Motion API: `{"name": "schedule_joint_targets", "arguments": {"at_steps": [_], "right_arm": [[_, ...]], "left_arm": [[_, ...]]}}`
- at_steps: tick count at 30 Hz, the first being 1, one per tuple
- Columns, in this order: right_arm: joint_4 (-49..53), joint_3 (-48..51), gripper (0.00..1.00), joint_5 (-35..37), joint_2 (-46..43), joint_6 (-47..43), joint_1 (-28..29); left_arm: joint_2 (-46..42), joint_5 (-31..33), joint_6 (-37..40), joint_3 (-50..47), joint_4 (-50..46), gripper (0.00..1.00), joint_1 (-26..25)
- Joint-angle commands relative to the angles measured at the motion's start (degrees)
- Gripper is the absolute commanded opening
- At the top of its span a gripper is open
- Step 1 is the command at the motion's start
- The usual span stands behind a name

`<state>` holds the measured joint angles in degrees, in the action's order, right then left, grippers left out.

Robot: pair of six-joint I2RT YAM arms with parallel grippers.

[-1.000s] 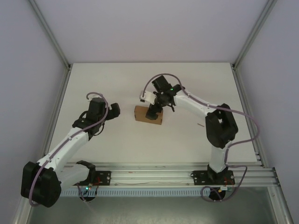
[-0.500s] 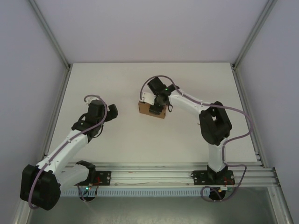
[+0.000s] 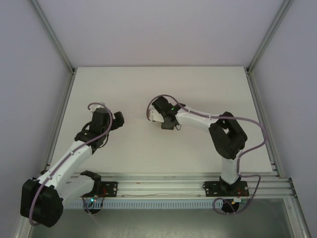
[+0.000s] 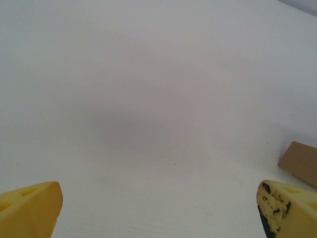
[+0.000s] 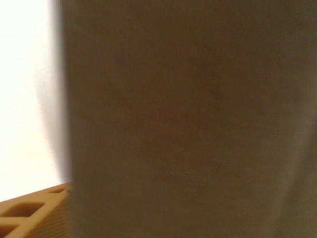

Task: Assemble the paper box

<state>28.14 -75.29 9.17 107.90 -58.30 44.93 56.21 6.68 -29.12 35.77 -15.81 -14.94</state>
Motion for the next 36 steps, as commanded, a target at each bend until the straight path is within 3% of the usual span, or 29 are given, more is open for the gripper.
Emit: {"name": "schedule_joint_targets", "arguments": {"at_steps": [1, 2, 8, 12, 15, 17, 21, 24, 26, 28, 30, 32, 34, 36], "right_arm": [[3.5, 1.2, 0.94, 3.9, -6.0, 2.3, 2.3], [4.9, 1.9, 1.00, 3.5, -7.5, 3.3, 3.0], [16.2, 4.7, 1.00, -6.0, -15.9, 8.3, 4.3], [8.5, 12.0, 1.00, -5.3, -24.2, 11.7, 3.0], [-3.2, 18.7, 1.00, -8.3, -32.3, 21.8, -4.2], [-12.7, 24.5, 1.00, -11.7, -37.5, 31.2, -12.5], [-33.9, 37.2, 1.00, -8.0, -43.6, 47.1, -27.0], [-41.3, 41.6, 1.00, -9.9, -43.1, 51.0, -34.7], [-45.8, 43.1, 1.00, -11.7, -40.3, 53.5, -38.6], [-52.6, 45.1, 1.00, -10.0, -36.7, 53.2, -40.0], [-57.0, 45.8, 1.00, -8.2, -33.2, 52.9, -40.5], [-56.3, 44.8, 1.00, -7.9, -30.5, 54.5, -41.2], [-56.7, 44.3, 1.00, -8.5, -27.6, 55.1, -41.9], [-60.1, 45.1, 1.00, -7.9, -23.9, 55.5, -42.2]], "left_arm": [[-0.4, 0.4, -0.2, 0.2, 0.8, 1.00, 0.5], [-0.3, 0.1, -0.1, 0.4, 0.9, 1.00, 0.5], [0.9, -0.3, 0.2, 0.8, 2.5, 1.00, 0.5], [3.4, 1.5, 2.2, 1.8, 5.5, 1.00, 0.6], [5.9, 6.3, 5.2, 1.4, 10.8, 1.00, 1.7], [6.9, 10.1, 8.6, -0.8, 17.7, 1.00, 3.4], [8.4, 14.4, 16.1, -6.4, 33.0, 1.00, 7.6], [11.3, 12.2, 20.6, -12.5, 49.3, 1.00, 10.4], [14.7, 10.3, 23.0, -13.7, 54.5, 1.00, 10.6], [15.7, 7.3, 23.8, -9.7, 47.1, 1.00, 10.7], [16.9, 7.5, 26.8, -10.3, 50.4, 1.00, 10.7], [18.8, 10.4, 29.2, -14.6, 61.5, 1.00, 10.9], [21.5, 8.6, 26.9, -18.1, 66.6, 1.00, 12.8], [27.1, 8.6, 27.3, -22.2, 80.1, 1.00, 13.3]]}}
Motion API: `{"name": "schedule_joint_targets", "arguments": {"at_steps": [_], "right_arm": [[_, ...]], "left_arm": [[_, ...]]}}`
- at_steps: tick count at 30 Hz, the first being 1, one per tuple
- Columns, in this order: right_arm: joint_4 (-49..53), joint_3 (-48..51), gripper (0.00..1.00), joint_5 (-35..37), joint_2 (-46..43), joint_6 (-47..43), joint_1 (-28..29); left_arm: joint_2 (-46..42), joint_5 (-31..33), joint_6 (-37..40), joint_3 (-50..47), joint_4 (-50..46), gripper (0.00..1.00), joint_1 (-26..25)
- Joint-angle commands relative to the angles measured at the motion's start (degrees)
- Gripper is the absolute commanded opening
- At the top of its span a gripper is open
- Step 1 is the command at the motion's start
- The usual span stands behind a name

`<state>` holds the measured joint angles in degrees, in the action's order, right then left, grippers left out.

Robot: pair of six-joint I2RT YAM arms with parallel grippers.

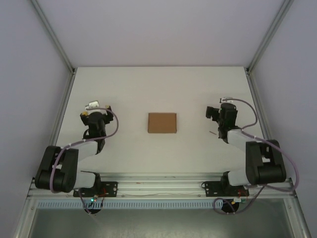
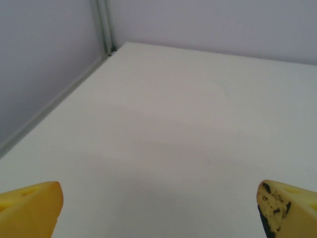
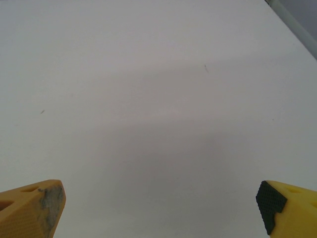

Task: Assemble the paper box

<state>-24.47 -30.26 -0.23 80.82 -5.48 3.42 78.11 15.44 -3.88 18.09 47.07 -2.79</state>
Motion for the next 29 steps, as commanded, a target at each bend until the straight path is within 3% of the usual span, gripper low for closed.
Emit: {"name": "schedule_joint_targets", "arguments": {"at_steps": [1, 2, 3, 6, 9, 11, 29], "right_arm": [[-10.4, 0.2, 1.00, 2.9, 4.3, 3.4, -0.7], [-6.5, -0.4, 1.00, 3.4, 3.3, 4.0, -1.0], [-10.2, 1.6, 1.00, 2.3, 3.3, 4.5, -1.7], [-34.7, 12.1, 1.00, 0.2, 7.0, 7.7, -4.8], [-21.2, 7.1, 1.00, -0.6, 5.0, 8.1, -5.6], [-25.0, 8.5, 1.00, -0.7, 5.5, 8.3, -5.6], [-22.7, 7.8, 1.00, -1.3, 5.0, 7.7, -5.5]], "left_arm": [[7.1, -2.4, 3.1, -5.3, 20.9, 1.00, 1.2], [8.1, -5.1, 3.4, -4.5, 19.1, 1.00, 1.3], [9.5, -4.5, 3.6, -3.2, 18.6, 1.00, 1.3], [8.3, -5.3, 1.0, 0.2, 10.1, 1.00, 3.0], [8.4, -5.2, 1.0, -0.2, 11.0, 1.00, 3.0], [8.7, -5.2, 1.3, -0.2, 11.5, 1.00, 3.1], [8.4, -5.2, 1.2, -0.1, 10.9, 1.00, 3.0]]}}
